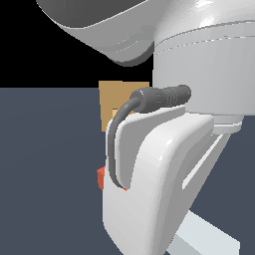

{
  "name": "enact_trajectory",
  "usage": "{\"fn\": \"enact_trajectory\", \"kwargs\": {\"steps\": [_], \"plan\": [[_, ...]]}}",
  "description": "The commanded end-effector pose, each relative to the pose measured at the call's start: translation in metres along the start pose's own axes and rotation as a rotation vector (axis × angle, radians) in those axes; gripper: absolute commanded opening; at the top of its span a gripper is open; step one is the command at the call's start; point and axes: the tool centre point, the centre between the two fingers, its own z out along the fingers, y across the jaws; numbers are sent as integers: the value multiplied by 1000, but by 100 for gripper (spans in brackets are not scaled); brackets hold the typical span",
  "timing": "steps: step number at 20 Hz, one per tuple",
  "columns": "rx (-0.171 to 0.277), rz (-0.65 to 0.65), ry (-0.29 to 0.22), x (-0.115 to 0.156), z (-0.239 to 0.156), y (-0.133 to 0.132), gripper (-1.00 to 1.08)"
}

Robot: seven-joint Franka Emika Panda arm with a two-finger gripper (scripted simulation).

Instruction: Insert the peg into the horizontal hole in a box.

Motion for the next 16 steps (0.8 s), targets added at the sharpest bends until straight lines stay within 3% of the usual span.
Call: {"fn": "enact_trajectory", "kwargs": {"steps": [1,16], "plan": [[0,0,0,0,0,0,100],[0,2,0,1,51,0,100]]}}
